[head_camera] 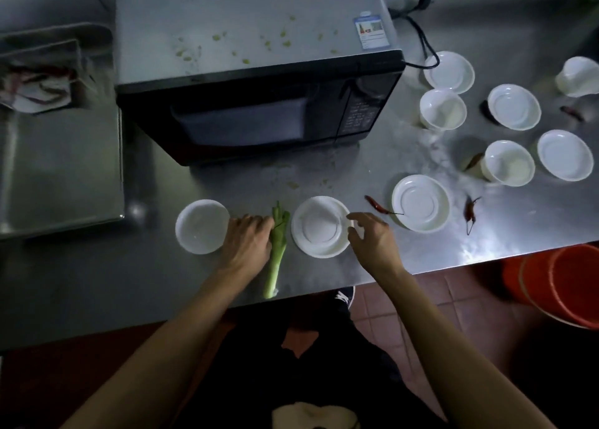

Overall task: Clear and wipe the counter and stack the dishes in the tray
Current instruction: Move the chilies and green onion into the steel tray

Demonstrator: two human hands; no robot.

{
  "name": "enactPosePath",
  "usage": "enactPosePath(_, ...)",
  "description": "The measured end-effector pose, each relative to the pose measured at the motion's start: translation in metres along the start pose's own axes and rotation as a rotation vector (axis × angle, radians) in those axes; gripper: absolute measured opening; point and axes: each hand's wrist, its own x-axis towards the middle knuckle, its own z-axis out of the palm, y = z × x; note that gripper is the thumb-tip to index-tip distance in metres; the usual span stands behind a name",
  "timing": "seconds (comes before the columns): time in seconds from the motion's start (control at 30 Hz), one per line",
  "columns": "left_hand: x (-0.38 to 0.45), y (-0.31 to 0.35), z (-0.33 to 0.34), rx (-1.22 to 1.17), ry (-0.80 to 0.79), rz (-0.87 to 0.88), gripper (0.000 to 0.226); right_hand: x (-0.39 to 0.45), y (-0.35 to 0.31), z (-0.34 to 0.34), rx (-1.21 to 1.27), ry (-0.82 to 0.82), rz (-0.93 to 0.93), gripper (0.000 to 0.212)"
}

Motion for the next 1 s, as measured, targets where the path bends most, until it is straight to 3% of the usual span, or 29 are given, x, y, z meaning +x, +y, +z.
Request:
enactPosePath(0.1,0.005,0.016,-0.003,-0.149,0.078,-0.072,0.015,0.020,0.021,-0.007,-0.091,0.000,-0.113,0.023)
enactPosePath(0.2,0.012,0.033,-0.004,-0.210,0.125,-0.121,0.010,0.038,0.035,-0.014,-0.197,-0.035,-0.109,0.029)
enactPosePath(0.53,0.021,0.093,-0.016,-0.339,0.117,-0.203,0.016,0.064,0.066,-0.027,-0.491,-0.154,-0.205,0.029)
enactPosePath(1.0,-0.010,0.107,-0.003,-0.392,0.113,-0.362,0.021,0.069,0.070,-0.018,-0.445,-0.170,-0.339,0.024)
